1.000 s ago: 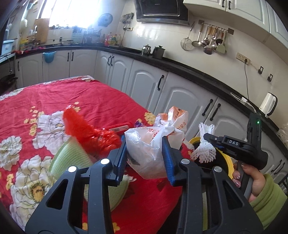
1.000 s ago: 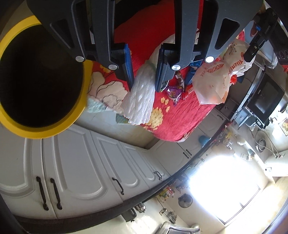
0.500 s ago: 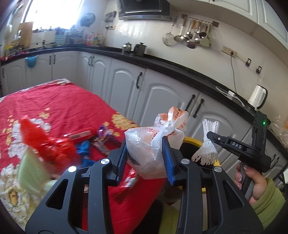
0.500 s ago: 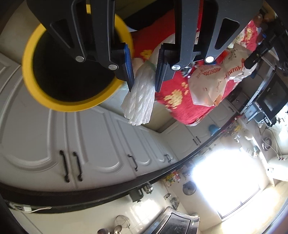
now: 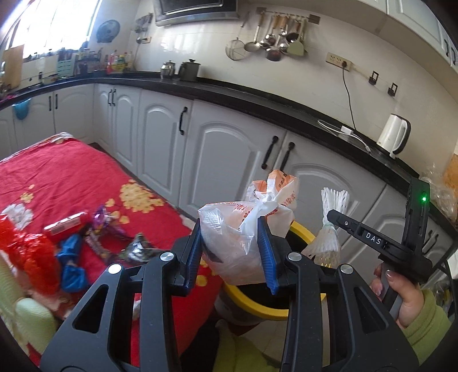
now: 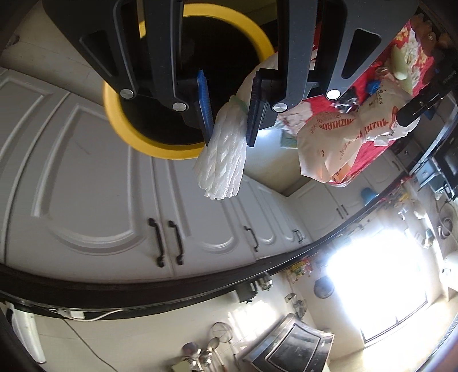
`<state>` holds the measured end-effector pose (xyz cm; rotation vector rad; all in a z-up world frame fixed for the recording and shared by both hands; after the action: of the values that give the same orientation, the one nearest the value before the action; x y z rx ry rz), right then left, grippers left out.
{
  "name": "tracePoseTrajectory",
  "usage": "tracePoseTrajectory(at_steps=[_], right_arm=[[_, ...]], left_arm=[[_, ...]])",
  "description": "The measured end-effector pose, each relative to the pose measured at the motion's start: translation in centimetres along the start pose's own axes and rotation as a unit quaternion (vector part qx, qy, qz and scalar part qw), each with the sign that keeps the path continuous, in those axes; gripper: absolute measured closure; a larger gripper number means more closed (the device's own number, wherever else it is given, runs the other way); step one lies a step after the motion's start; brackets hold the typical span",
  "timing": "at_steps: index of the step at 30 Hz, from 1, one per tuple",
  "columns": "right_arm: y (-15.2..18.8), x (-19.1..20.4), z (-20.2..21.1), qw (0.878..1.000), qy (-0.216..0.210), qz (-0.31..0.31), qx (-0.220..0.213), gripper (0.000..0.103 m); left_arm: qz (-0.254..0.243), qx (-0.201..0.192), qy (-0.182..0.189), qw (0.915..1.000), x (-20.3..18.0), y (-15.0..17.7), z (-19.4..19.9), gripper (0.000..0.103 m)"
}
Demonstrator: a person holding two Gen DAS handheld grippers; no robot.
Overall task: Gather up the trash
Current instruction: 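Carry the white bag and foam net over the yellow bin and release both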
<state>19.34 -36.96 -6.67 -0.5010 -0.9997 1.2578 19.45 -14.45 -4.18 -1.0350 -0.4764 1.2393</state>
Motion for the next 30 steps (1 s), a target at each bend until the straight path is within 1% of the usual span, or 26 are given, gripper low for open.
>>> tracePoseTrajectory(at_steps=[3, 10, 13, 18, 23, 27, 29, 30], right_arm=[[0.0, -1.1, 0.2, 1.0, 0.01, -0.003, -0.005, 0.08], [0.4, -3.0, 0.3, 0.999, 0.031, -0.008, -0.009, 0.08], [0.4, -3.2, 0.1, 0.999, 0.037, -0.007, -0.011, 0.08], [0.7, -3.1, -0.3, 0.999, 0.051, 0.011, -0.014, 0.08], [1.5, -3.6, -0.9, 0.998, 0.06, 0.02, -0.006, 0.079], [2.0, -4.2, -1.5, 0.998, 0.061, 0.013, 0.002, 0.078], [2.3, -4.5, -1.8, 0.998, 0.063, 0.007, 0.007, 0.076], [2.3, -4.6, -1.9, 0.998, 0.062, 0.006, 0.01, 0.073]], left_arm=[[-0.006, 0.008, 0.006, 0.9999, -1.1, 0.3, -1.2, 0.074], [-0.015, 0.033, 0.01, 0.9993, -2.4, 1.6, -3.3, 0.074], [-0.019, 0.042, 0.009, 0.9989, -2.6, 2.0, -4.1, 0.073], [-0.021, 0.06, 0.007, 0.9979, -2.9, 3.0, -5.5, 0.073], [-0.023, 0.075, 0.006, 0.9969, -3.4, 3.7, -6.5, 0.073], [-0.025, 0.083, 0.007, 0.9962, -3.6, 4.2, -7.2, 0.072], [-0.025, 0.087, 0.01, 0.9958, -3.7, 4.5, -7.5, 0.07], [-0.026, 0.089, 0.011, 0.9956, -3.8, 4.6, -7.6, 0.069]])
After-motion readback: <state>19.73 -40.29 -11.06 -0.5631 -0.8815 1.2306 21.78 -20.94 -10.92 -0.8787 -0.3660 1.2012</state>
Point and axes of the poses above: each gripper's, at about its wrist camera, not at the fingertips, and z roughly against the way its jaws point, x to its left, y to its underside, the point moved 7 cm from there along -z, roughly the way its jaws point, and after that the axes turned 2 degrees about -x, right-handed, at the moved point
